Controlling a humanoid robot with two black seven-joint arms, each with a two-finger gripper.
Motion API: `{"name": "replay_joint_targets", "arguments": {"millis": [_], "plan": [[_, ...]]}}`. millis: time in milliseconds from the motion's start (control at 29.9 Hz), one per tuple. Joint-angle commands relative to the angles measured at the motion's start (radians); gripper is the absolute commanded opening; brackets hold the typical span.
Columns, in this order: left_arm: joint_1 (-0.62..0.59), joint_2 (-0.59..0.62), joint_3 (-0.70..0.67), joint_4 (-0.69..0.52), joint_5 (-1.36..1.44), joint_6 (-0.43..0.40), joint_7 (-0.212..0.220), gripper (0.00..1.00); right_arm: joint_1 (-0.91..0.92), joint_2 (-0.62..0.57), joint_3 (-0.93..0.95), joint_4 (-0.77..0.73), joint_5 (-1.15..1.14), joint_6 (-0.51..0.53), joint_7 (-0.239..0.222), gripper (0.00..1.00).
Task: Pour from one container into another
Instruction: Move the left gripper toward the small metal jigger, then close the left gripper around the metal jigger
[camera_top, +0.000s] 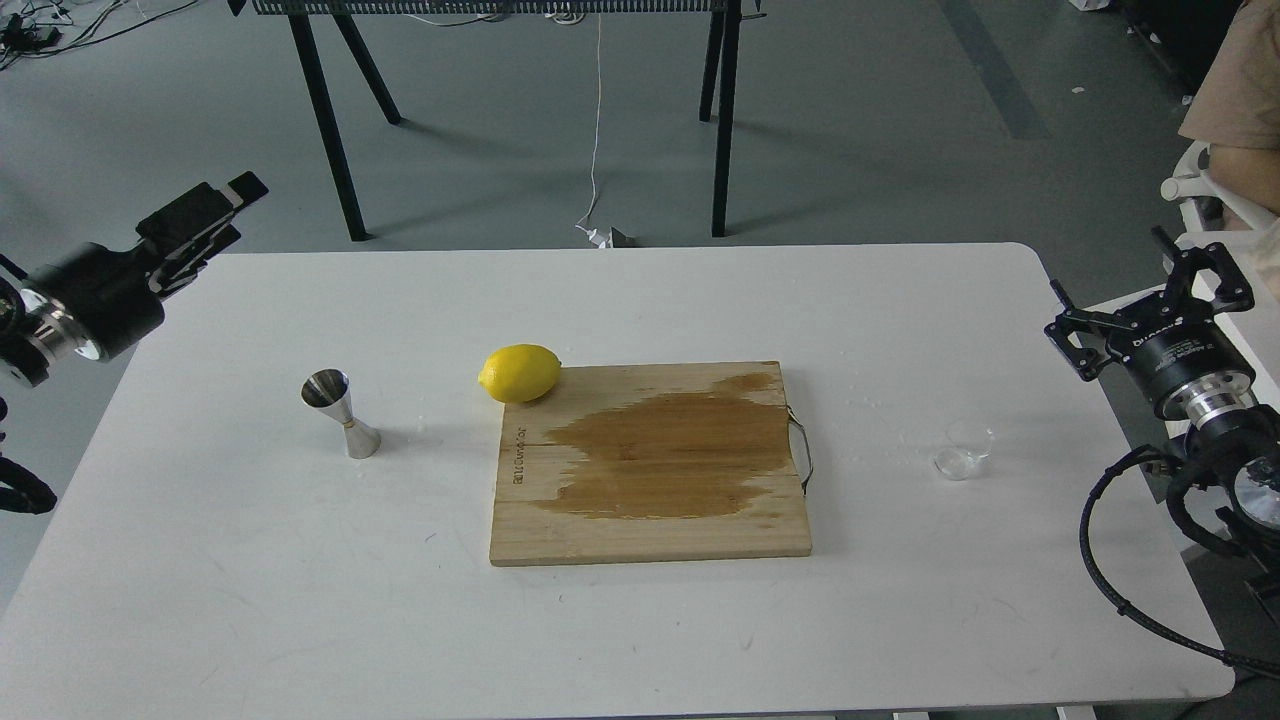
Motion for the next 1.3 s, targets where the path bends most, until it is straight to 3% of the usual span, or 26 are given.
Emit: {"name": "replay_joint_targets", "arguments": {"millis": [0, 234, 401, 568, 869, 1270], "plan": [[0.085, 0.017, 0.0, -0.022, 0.008, 0.137, 0.0, 1.0, -0.006, 0.001, -0.004, -0.002, 0.0, 0.0, 0.0, 1.0], [0.177, 0.014, 0.016, -0.06, 0.088, 0.39, 0.0, 1.0, -0.011, 0.001, -0.005, -0.003, 0.0, 0.0, 0.0, 1.0], [0.183, 0.0, 0.115, -0.083, 0.195, 0.582, 0.0, 1.0, -0.012, 0.001, -0.005, -0.003, 0.0, 0.0, 0.0, 1.0], [0.197, -0.001, 0.174, -0.08, 0.266, 0.685, 0.0, 1.0, -0.015, 0.001, -0.005, -0.005, 0.0, 0.0, 0.0, 1.0], [0.289, -0.011, 0.176, -0.055, 0.424, 0.709, 0.0, 1.0, -0.031, 0.001, -0.005, -0.005, 0.0, 0.0, 0.0, 1.0], [0.314, -0.158, 0.182, 0.075, 0.576, 0.709, 0.0, 1.0, -0.04, 0.0, -0.001, -0.003, 0.0, 0.0, 0.001, 1.0]]}}
